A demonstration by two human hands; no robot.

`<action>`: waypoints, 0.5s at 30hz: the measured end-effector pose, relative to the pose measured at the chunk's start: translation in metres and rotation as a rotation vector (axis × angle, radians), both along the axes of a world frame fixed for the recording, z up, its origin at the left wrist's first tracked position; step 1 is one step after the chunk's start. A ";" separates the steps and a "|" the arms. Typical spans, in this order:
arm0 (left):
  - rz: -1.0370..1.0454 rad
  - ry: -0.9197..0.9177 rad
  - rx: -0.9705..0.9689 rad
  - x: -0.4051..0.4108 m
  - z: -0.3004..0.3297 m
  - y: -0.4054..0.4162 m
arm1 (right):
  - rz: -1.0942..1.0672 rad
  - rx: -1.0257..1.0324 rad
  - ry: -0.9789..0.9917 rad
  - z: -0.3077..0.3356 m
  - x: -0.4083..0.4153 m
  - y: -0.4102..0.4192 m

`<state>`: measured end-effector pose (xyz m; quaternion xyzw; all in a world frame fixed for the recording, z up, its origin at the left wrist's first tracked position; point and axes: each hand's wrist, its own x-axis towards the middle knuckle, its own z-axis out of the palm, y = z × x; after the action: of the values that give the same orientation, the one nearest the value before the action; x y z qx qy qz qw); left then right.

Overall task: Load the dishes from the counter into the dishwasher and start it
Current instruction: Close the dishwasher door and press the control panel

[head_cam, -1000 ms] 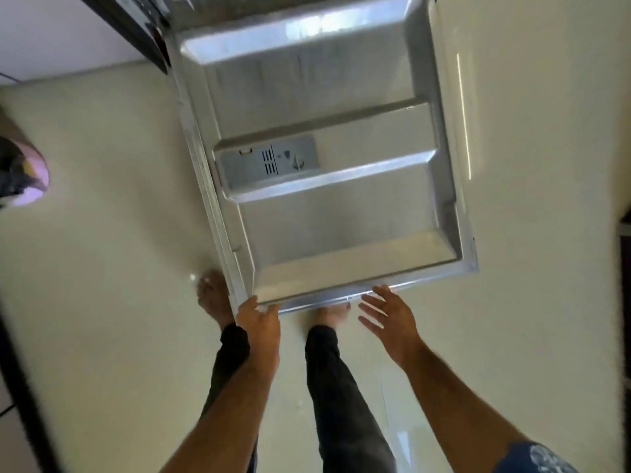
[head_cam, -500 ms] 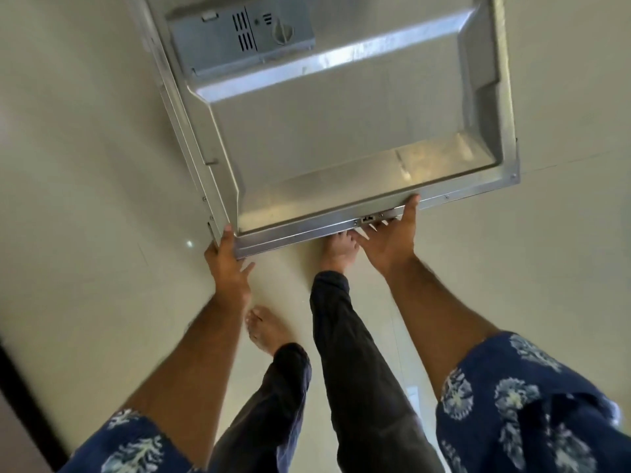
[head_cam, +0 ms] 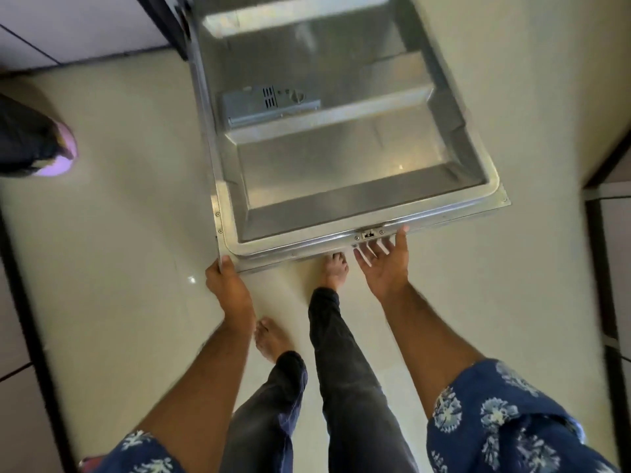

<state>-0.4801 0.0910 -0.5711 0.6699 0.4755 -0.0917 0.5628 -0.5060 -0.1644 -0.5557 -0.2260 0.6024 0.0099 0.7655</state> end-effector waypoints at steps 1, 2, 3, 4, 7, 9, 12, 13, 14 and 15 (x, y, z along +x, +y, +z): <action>0.013 -0.019 0.015 0.004 0.024 -0.002 | -0.005 -0.004 -0.018 0.023 0.004 0.000; 0.014 -0.032 0.034 0.009 0.048 -0.003 | -0.004 -0.011 -0.032 0.046 0.009 0.000; 0.013 -0.052 0.051 0.014 0.069 -0.005 | -0.005 -0.027 -0.040 0.066 0.016 0.001; 0.007 -0.089 0.072 0.024 0.097 -0.007 | -0.002 -0.053 -0.044 0.094 0.027 0.001; -0.040 -0.228 0.169 0.055 0.157 -0.015 | 0.018 -0.148 -0.064 0.152 0.056 0.003; -0.094 -0.312 0.218 0.077 0.201 -0.021 | 0.054 -0.198 -0.137 0.195 0.079 0.003; -0.189 -0.379 0.233 0.105 0.250 -0.034 | 0.110 -0.262 -0.184 0.240 0.115 -0.001; -0.248 -0.417 0.283 0.115 0.264 -0.037 | 0.129 -0.281 -0.205 0.255 0.128 -0.002; -0.312 -0.448 0.343 0.125 0.275 -0.040 | 0.145 -0.297 -0.218 0.265 0.140 -0.004; -0.367 -0.469 0.397 0.136 0.282 -0.042 | 0.151 -0.308 -0.232 0.274 0.151 -0.005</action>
<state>-0.3440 0.0486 -0.2888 0.8432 0.2138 0.0590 0.4896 -0.3547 -0.1697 -0.2815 -0.3844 0.4859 -0.0511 0.7832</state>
